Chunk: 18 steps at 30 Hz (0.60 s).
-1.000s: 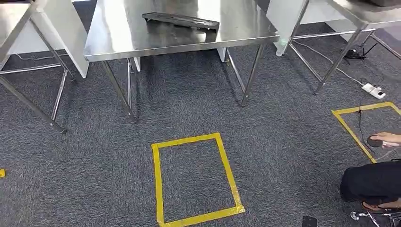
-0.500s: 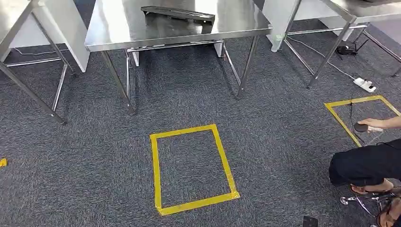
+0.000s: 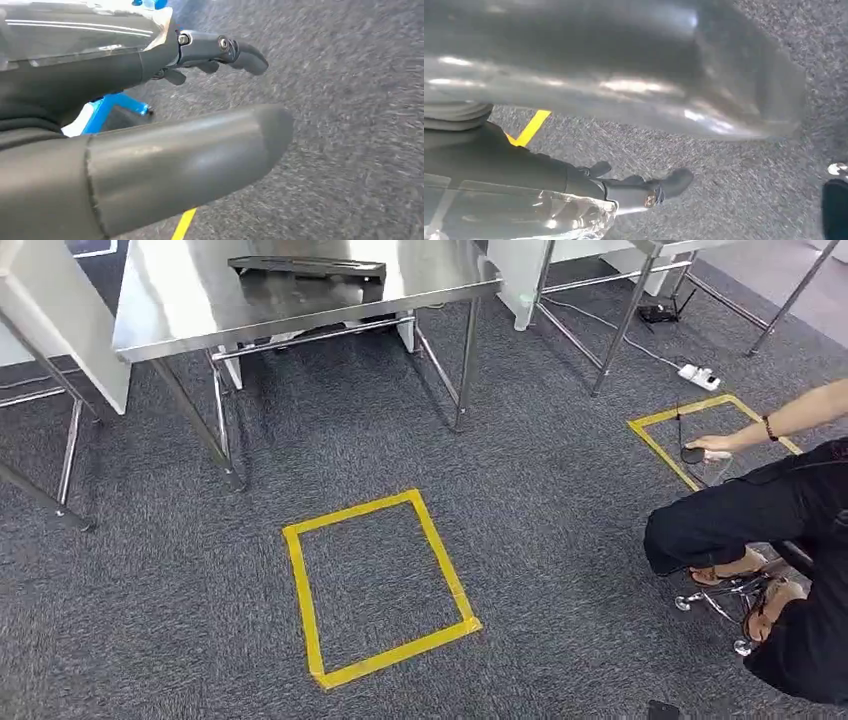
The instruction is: Take the parts from the cabinet and place them on the table.
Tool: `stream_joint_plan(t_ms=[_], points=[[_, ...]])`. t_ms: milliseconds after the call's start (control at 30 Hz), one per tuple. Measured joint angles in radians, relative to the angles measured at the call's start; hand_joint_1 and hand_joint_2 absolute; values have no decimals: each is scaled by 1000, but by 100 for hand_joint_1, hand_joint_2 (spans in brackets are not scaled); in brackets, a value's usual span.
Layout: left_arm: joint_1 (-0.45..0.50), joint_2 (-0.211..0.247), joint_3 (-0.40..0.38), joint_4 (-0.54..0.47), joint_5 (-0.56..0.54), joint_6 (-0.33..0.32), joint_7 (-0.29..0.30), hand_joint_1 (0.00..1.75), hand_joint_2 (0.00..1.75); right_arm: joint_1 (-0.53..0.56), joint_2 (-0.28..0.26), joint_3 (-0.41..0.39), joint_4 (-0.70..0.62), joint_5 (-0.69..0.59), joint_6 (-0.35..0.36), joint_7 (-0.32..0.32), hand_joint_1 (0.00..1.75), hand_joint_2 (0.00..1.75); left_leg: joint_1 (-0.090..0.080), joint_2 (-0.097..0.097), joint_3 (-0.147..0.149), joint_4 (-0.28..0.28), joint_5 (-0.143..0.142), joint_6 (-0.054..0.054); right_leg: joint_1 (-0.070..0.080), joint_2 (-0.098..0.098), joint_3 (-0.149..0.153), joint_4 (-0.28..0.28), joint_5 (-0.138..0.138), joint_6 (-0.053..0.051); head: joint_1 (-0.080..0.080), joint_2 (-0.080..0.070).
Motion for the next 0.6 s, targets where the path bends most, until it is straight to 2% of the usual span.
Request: stream_joint_plan(t_ms=[33,67,100,133,167,200,233,267,300,333,367,400,433,467,533,567,600], points=[[-2,0,0,0,0,0,0,0,0,1,1,0,0,-2,0,0,0,0,3,8,1,-1,0,-7,-1,8,-3,-3,5,-11,0,0],[-2,0,1,1,0,0,0,0,0,0,1,-1,0,-3,0,-1,0,0,10,-11,-5,12,-12,-15,-19,18,2,-6,12,-23,-1,0],[-2,0,0,1,0,1,0,0,0,-1,2,-2,0,-5,0,-3,0,0,9,-48,-21,44,-44,-16,-15,23,-3,-5,16,-30,-3,0],[-2,0,0,2,0,1,0,0,0,-3,2,-2,0,-9,0,-5,0,0,10,-75,-54,116,-95,-15,-13,28,-9,-4,22,-43,-3,0],[-1,-1,0,3,0,2,0,0,0,-5,1,-4,0,-12,0,-7,0,0,10,-87,-92,201,-139,-15,-9,37,-16,-4,25,-47,-3,0],[-1,-1,0,4,2,3,0,0,0,-6,1,-6,0,-14,0,-9,0,0,10,-92,-131,286,-172,-15,-4,46,-22,-4,27,-51,-3,0],[0,0,0,5,2,3,0,0,0,-5,1,-9,0,-16,0,-11,0,0,10,-94,-149,326,-176,-14,-1,56,-25,-4,30,-53,-3,0],[0,0,0,5,2,3,-1,0,0,-4,1,-12,0,-18,1,-13,0,0,10,-94,-143,316,-156,-11,1,66,-26,-3,34,-54,-3,0],[1,0,1,5,3,3,-2,0,0,-4,1,-16,0,-18,2,-15,0,0,10,-95,-116,263,-118,-7,2,79,-26,-3,35,-52,-3,0],[0,0,1,5,3,3,-3,0,0,-5,1,-17,0,-18,2,-17,0,0,10,-102,-76,185,-73,-3,2,92,-26,-2,37,-48,-3,0],[0,0,1,5,3,3,-3,0,0,-6,1,-17,0,-18,2,-18,0,0,10,-122,-32,100,-34,2,2,104,-26,0,38,-46,-3,0],[0,0,1,5,3,3,-3,0,0,-7,2,-17,0,-18,2,-18,0,0,12,-186,-5,41,-20,9,1,112,-30,4,40,-43,-3,0],[0,1,0,5,3,3,-4,0,0,-13,2,-18,0,-18,2,-19,0,0,14,-198,-8,19,-26,6,17,122,-40,17,39,-38,0,0],[0,2,0,6,3,4,-4,0,0,-14,2,-18,0,-18,2,-19,0,0,6,-182,-11,24,-26,7,7,133,-51,13,43,-29,2,0],[-2,2,1,6,3,4,-4,0,0,-12,1,-18,0,-18,2,-19,0,0,-1,-160,-13,22,-21,21,3,158,-66,6,54,-13,1,0],[-3,1,1,7,3,4,-4,0,0,-12,0,-18,0,-18,3,-19,0,0,13,-142,-13,11,-9,31,10,160,-68,16,55,-9,1,0],[-5,3,1,7,3,4,-4,0,0,-11,1,-18,1,-18,3,-19,0,0,9,-132,-9,8,-5,35,9,111,-85,42,36,-11,2,0]])
